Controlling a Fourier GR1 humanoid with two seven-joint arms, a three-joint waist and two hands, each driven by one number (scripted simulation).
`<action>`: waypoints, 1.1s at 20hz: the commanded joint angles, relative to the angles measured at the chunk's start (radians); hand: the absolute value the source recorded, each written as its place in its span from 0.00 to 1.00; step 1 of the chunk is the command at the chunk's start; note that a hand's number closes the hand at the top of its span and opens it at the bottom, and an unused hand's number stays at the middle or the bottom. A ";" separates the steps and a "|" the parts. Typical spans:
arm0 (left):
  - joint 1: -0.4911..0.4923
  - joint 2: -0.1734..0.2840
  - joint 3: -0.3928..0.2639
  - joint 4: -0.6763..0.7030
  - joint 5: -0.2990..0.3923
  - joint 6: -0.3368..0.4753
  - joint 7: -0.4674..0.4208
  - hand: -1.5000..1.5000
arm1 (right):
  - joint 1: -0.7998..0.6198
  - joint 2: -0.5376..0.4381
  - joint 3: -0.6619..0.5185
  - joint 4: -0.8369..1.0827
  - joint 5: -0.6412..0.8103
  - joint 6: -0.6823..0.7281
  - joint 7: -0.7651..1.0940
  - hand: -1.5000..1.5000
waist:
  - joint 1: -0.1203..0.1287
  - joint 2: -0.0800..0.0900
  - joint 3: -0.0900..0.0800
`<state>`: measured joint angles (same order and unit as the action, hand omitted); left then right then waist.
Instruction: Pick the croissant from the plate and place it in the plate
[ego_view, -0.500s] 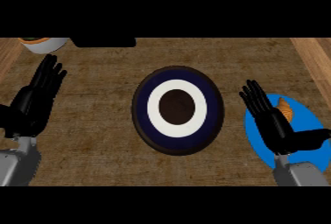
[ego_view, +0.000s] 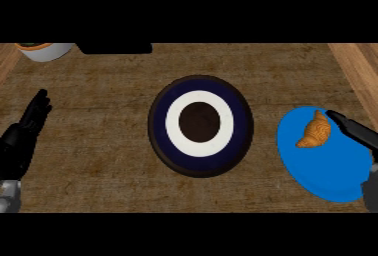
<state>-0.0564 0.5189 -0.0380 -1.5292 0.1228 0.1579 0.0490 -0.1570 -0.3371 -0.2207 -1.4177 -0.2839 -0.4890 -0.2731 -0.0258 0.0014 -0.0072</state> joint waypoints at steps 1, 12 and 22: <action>0.062 0.011 -0.024 0.006 -0.051 0.007 -0.037 0.50 | -0.007 0.050 -0.102 -0.008 0.149 -0.351 -0.114 0.00 | 0.020 -0.003 0.001; 0.125 -0.027 -0.025 0.083 -0.101 0.002 -0.193 0.50 | 0.114 0.327 0.252 -0.146 0.545 -0.742 0.048 0.00 | 0.025 -0.003 0.002; 0.134 -0.033 -0.031 0.051 -0.111 0.010 -0.180 0.50 | 0.219 0.187 0.226 -0.015 0.786 -0.514 0.566 0.00 | 0.032 0.002 -0.003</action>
<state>0.0857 0.4756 -0.0812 -1.4831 -0.0003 0.1875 -0.1264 0.0488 -0.1210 -0.0061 -1.4474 0.4001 -1.0643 0.0999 0.0049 0.0024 -0.0096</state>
